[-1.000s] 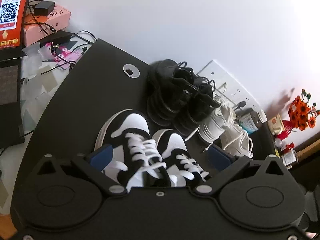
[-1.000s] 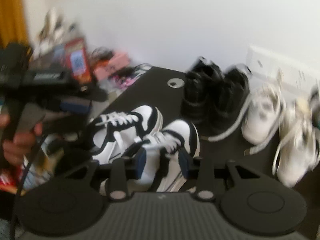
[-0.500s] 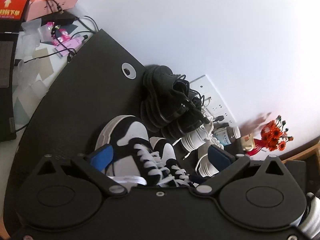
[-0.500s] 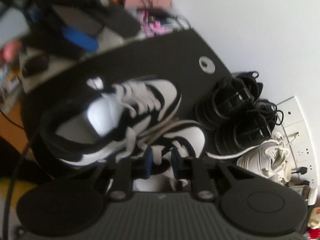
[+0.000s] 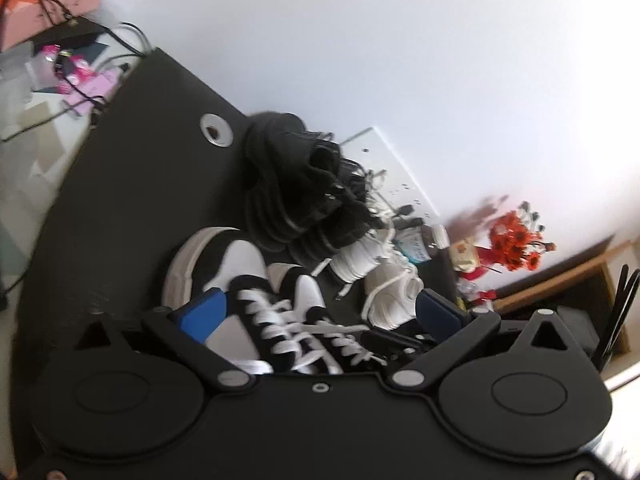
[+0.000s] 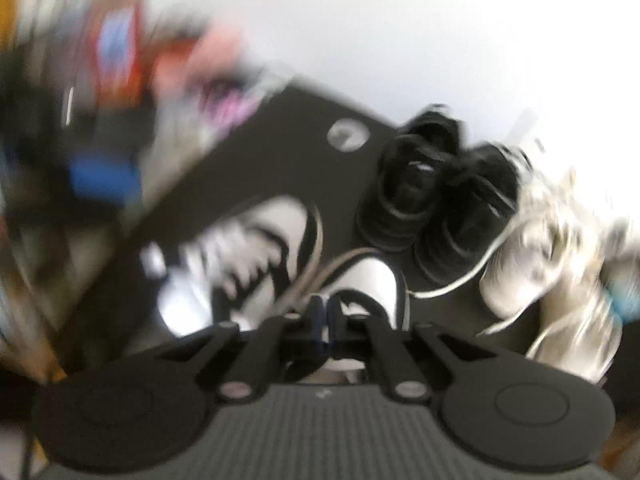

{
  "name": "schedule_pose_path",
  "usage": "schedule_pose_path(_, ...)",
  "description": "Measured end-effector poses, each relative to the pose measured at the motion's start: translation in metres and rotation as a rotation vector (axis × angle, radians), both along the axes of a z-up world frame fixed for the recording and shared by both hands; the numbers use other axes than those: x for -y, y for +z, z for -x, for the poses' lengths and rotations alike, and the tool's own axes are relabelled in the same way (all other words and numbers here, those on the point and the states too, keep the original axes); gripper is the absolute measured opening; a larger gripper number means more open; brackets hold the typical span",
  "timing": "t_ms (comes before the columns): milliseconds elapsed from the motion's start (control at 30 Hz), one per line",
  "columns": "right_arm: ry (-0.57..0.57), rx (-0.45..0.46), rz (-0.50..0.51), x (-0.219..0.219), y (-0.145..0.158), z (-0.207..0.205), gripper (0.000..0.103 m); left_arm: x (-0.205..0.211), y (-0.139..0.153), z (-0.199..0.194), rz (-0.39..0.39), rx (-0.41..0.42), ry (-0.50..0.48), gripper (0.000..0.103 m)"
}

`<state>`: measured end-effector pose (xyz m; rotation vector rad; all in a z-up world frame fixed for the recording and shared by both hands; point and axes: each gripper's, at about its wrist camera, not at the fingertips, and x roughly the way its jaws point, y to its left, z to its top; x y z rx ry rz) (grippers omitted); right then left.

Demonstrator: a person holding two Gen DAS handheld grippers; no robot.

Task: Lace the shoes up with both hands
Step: 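Open the right gripper and raise it away from the sneakers, then grasp the white lace end of the sneaker with the right gripper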

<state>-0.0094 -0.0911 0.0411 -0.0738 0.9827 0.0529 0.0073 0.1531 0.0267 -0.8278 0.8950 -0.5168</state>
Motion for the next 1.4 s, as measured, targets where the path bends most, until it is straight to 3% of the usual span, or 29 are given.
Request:
schedule_pose_path(133, -0.256, 0.174, -0.279, 0.042, 0.003, 0.047, 0.0, 0.018, -0.004, -0.01, 0.089, -0.024, -0.07, 0.102)
schedule_pose_path(233, -0.372, 0.268, -0.382, 0.056, -0.004, 0.078, 0.001, 0.046, -0.005, -0.019, 0.123, -0.056, -0.153, 0.101)
schedule_pose_path(300, -0.388, 0.29, -0.393, 0.055, -0.008, 0.089, 0.001, 0.062, -0.005, -0.025, 0.103, -0.076, -0.177, 0.1)
schedule_pose_path(433, -0.309, 0.315, -0.259, 0.032, -0.003, 0.088, 0.011, 0.076, 0.0, -0.033, 0.076, -0.08, -0.16, 0.1)
schedule_pose_path(467, -0.273, 0.315, -0.219, 0.025, -0.001, 0.085, 0.026, 0.076, 0.001, -0.033, 0.075, -0.081, -0.154, 0.101)
schedule_pose_path(500, -0.238, 0.315, -0.178, 0.019, 0.0, 0.082, 0.033, 0.075, 0.002, -0.034, 0.071, -0.082, -0.149, 0.101)
schedule_pose_path(667, -0.083, 0.232, -0.026, -0.009, -0.015, 0.045, 0.033, 0.061, -0.003, -0.025, 0.057, -0.09, -0.098, 0.101)
schedule_pose_path(767, -0.03, 0.175, 0.099, -0.026, -0.025, 0.028, 0.033, 0.048, -0.008, -0.019, 0.069, -0.104, -0.063, 0.101)
schedule_pose_path(867, -0.012, 0.127, 0.164, -0.033, -0.035, 0.009, 0.031, 0.038, -0.01, -0.014, 0.099, -0.104, -0.026, 0.102)
schedule_pose_path(933, -0.047, 0.094, 0.152, -0.028, -0.039, -0.003, 0.018, 0.033, -0.012, -0.012, 0.128, -0.101, -0.012, 0.102)
schedule_pose_path(967, -0.079, 0.087, 0.094, -0.022, -0.038, -0.006, 0.006, 0.032, -0.012, -0.012, 0.141, -0.1, -0.005, 0.102)
schedule_pose_path(1100, -0.266, 0.113, -0.278, 0.019, -0.028, -0.001, 0.004, 0.031, -0.015, -0.013, 0.185, -0.113, 0.009, 0.103)
schedule_pose_path(1233, -0.471, 0.17, -0.642, 0.069, -0.027, 0.015, 0.004, 0.045, -0.006, -0.015, 0.14, -0.071, -0.028, 0.102)
schedule_pose_path(1400, -0.573, 0.279, -0.843, 0.106, -0.024, 0.043, 0.003, 0.074, 0.011, -0.014, 0.018, 0.022, -0.109, 0.102)
